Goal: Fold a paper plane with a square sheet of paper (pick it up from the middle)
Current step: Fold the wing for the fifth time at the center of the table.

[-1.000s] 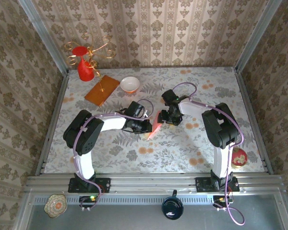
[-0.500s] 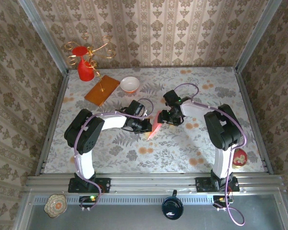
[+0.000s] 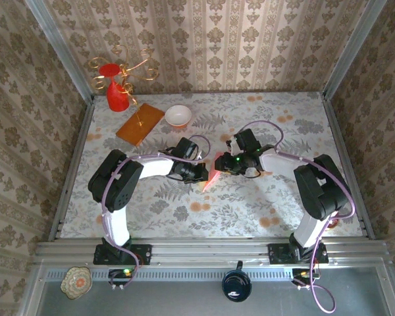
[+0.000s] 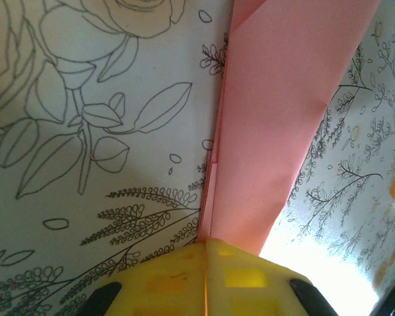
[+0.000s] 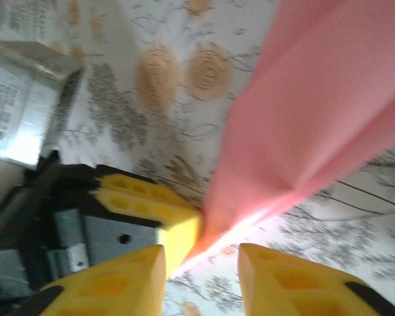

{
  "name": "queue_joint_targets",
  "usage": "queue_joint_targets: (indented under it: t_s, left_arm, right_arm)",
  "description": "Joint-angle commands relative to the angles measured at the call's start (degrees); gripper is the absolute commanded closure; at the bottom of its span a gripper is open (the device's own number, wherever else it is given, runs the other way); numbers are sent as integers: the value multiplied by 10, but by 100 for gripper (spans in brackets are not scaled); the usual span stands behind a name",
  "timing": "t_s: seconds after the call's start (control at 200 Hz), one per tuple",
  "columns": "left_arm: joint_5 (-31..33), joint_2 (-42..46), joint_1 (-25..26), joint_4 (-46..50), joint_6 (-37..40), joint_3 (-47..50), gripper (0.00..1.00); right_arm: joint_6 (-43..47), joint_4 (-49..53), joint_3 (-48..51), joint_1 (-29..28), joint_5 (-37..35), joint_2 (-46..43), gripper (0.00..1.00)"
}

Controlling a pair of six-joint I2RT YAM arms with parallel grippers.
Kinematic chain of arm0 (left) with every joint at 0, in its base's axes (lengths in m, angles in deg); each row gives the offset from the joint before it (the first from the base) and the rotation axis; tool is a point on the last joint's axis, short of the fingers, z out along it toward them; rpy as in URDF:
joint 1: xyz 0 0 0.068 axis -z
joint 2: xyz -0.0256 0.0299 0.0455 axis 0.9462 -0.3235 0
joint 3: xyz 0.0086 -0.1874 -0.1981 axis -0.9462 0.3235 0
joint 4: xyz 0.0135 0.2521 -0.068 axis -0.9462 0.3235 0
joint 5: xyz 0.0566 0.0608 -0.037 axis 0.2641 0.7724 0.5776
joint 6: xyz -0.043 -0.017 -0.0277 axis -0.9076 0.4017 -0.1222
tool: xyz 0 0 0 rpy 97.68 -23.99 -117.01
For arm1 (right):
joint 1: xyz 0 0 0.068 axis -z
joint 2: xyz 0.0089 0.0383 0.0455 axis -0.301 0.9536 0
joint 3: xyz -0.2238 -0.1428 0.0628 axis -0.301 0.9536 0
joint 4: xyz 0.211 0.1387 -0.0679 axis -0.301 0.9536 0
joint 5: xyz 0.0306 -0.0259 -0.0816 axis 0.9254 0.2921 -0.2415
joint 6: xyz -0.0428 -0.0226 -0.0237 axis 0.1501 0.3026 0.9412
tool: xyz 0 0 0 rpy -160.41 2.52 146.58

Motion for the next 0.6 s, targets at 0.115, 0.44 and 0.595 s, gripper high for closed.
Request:
queue_joint_targets:
  t_s: [0.115,0.44,0.595]
  left_arm:
    - [23,-34,-6,35,-12,18,91]
    - [-3,-37,-13,12,-25,28,90]
    - [-12,-37,-17,3,-30,31,90]
  right_arm:
    - [-28,-66,-24,-4,52,60,75]
    - [-28,-73,-42,-4,42,105,78]
    - [-29,-68,-49,-4,30,118,78]
